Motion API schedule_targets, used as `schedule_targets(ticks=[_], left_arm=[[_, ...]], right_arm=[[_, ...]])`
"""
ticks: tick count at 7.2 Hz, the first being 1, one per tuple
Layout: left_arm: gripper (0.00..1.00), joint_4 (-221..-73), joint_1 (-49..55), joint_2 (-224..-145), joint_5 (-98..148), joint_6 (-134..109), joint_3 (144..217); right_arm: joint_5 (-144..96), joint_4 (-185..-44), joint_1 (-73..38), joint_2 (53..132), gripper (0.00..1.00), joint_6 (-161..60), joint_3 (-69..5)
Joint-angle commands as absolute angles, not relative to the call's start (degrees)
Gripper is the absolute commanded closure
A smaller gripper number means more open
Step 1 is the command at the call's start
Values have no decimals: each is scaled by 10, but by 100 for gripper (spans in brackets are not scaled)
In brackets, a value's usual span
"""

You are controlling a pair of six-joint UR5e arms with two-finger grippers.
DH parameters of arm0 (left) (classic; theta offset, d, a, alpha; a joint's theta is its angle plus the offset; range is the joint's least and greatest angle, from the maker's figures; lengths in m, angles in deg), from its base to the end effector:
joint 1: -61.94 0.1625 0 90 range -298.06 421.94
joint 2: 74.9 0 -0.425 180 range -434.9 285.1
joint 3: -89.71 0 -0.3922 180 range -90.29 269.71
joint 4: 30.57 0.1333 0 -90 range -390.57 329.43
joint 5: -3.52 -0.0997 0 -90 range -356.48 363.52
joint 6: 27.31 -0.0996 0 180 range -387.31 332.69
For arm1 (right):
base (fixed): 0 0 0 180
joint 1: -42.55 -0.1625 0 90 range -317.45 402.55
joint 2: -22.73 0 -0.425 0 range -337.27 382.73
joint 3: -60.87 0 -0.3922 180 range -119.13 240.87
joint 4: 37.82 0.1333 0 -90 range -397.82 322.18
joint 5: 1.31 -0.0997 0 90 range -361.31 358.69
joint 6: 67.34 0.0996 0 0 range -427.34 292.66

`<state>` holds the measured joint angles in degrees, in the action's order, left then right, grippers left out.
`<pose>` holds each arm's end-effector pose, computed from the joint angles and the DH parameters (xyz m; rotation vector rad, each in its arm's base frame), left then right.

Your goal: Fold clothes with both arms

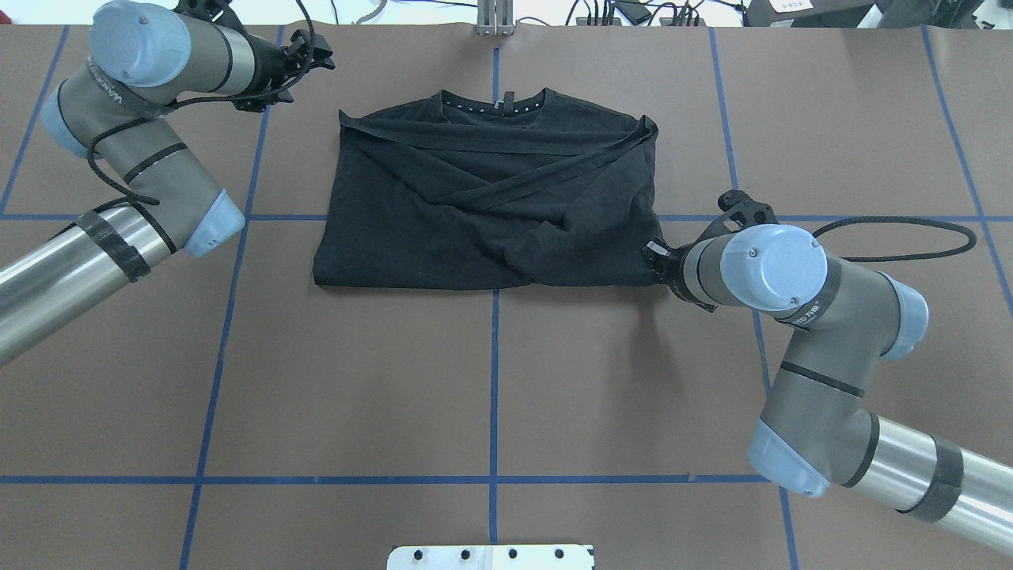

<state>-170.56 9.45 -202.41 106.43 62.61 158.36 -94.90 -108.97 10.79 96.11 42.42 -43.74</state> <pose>0.3775 -0.6741 0.3385 0.3371 1.1433 -0.6771 -0.4408 -0.4224 0.3537 0.0340 -0.9018 0.8122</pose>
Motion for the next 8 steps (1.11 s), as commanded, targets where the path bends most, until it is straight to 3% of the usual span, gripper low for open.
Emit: schedule_targets(ticks=[1,2,5,6,7,8], left_arm=[[10,-1705,94,-2022,1068,625,1595],[10,-1705,94,-2013,1070,625,1607],[10,-1704,94,-1968,1122,626,1678],[10,-1704,96,-1939,1126,625,1708],[10,-1704,96,-1921,1142,626,1729],[10,-1698,96,-1910,1143,627,1754]], right_arm=[[-958,-1125,117,1023,100,427,-545],[-966,-1167,161,1054,100,446,-620],[-969,-1299,340,1046,100,570,-736],[-969,-1304,385,1032,81,619,-739],[-961,-1306,428,1025,11,631,-737],[-953,-1317,432,1024,0,631,-737]])
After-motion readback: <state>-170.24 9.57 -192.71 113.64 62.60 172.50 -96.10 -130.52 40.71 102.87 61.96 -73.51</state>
